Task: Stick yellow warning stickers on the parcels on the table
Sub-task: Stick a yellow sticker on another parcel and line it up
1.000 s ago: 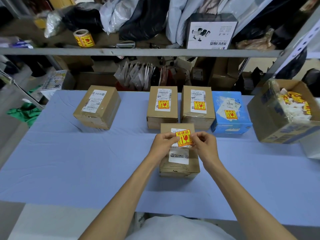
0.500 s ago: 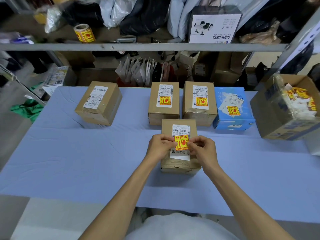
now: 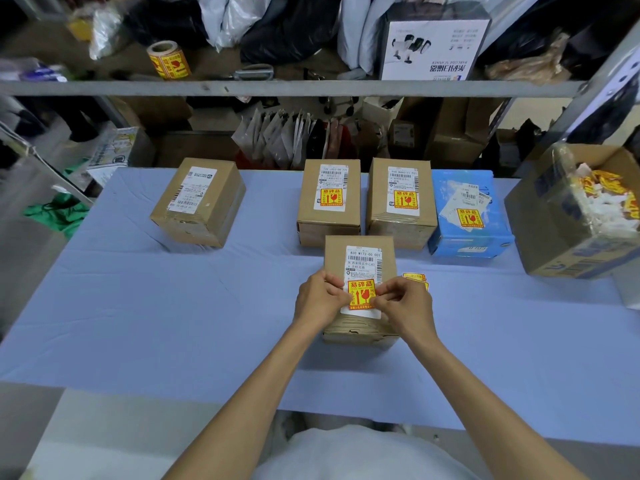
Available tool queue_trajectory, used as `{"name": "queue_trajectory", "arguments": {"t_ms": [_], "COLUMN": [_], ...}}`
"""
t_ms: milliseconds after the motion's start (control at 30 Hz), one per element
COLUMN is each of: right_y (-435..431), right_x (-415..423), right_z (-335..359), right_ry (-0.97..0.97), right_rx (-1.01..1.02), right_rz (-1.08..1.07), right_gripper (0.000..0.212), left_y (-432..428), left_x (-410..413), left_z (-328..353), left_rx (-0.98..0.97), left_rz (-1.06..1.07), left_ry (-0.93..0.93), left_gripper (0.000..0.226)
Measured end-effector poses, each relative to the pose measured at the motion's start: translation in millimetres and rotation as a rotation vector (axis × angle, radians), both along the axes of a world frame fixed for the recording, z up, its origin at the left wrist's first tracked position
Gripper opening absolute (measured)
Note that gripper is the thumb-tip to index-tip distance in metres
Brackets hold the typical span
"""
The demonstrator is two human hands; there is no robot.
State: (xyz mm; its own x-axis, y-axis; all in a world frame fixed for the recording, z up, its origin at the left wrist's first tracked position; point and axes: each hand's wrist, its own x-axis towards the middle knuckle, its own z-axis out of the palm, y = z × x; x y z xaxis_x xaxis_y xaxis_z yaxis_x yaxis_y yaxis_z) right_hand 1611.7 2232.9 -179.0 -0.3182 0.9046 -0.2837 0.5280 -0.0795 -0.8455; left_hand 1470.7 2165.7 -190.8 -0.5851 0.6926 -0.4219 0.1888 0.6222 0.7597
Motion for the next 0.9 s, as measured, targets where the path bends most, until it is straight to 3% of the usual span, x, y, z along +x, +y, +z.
{"name": "queue_trajectory", "arguments": {"t_ms": [467, 633, 733, 800, 900], "right_y": [2.5, 11.0, 17.2, 19.9, 18.1], "right_x": [-3.0, -3.1, 0.1, 3.2, 2.2], "right_z": [-7.9, -10.3, -9.3, -9.6, -11.6], "right_ry": [-0.141, -0.234, -0.312, -0.327, -0.233], "right_rx": [0.086, 0.1, 0.133, 0.154, 0.214], "right_rz": [0.074, 0.116, 0.101, 0.098, 0.241], "right_gripper": [0.02, 0.02, 0.035, 0.041, 0.027], "left_y": [4.4, 5.3, 3.3, 2.5, 3.3], "left_x": [3.2, -1.8, -10.3, -12.3, -8.6], "left_z": [-2.7, -1.0, -0.7, -1.4, -5.0], "left_rx": [-0.036, -0.063, -0.094, -0.086, 0.045], "left_rz": [-0.04, -0.088, -0.073, -0.082, -0.154], "left_ry": [0.129, 0.22, 0.183, 0.174, 0.186], "left_gripper": [0.029, 0.041, 0.047, 0.045, 0.029]}}
